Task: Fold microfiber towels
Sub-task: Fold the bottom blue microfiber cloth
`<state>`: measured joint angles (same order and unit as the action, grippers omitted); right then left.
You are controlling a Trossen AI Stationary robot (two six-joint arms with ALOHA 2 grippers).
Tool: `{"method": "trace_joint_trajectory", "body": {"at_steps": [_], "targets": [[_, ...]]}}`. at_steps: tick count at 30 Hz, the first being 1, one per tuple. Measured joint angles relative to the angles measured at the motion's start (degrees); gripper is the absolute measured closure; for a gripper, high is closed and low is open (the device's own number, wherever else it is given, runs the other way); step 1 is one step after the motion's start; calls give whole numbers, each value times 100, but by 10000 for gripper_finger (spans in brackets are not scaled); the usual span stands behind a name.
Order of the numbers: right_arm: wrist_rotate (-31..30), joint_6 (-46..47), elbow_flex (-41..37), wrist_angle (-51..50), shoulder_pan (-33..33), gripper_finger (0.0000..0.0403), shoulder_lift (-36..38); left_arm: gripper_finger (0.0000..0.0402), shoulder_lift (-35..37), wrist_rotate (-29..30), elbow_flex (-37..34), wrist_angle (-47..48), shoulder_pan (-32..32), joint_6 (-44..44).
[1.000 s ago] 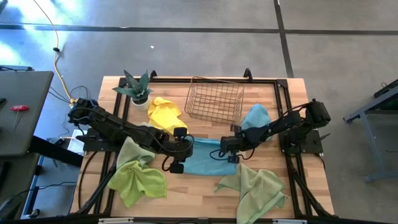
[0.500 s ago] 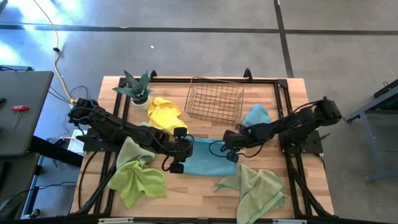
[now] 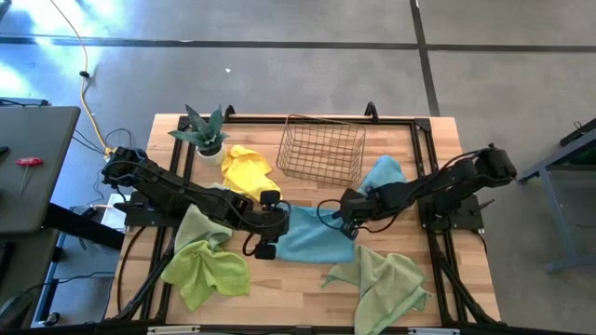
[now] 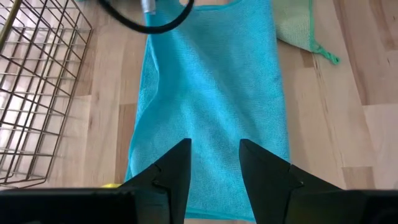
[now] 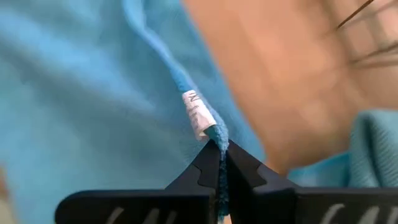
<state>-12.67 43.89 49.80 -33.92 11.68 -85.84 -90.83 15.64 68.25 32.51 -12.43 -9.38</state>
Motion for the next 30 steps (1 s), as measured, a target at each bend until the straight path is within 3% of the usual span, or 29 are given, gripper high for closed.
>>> {"method": "trace_joint_trajectory", "body": {"at_steps": [5,16,22,30], "targets": [[31,114,0,46,-71,387,0,275,-31,0,0,-15,0,-101],[439,746,363,-704,-45,251,191,275,-616,-355,-7,-196,4,-68],[424,2453,480,-389,853,238,374,275,-810,-673,-7,-338,4,-53],[-58,5485,466,-81,2060,238,-54,275,-814,-662,-7,-376,18,-94]]}}
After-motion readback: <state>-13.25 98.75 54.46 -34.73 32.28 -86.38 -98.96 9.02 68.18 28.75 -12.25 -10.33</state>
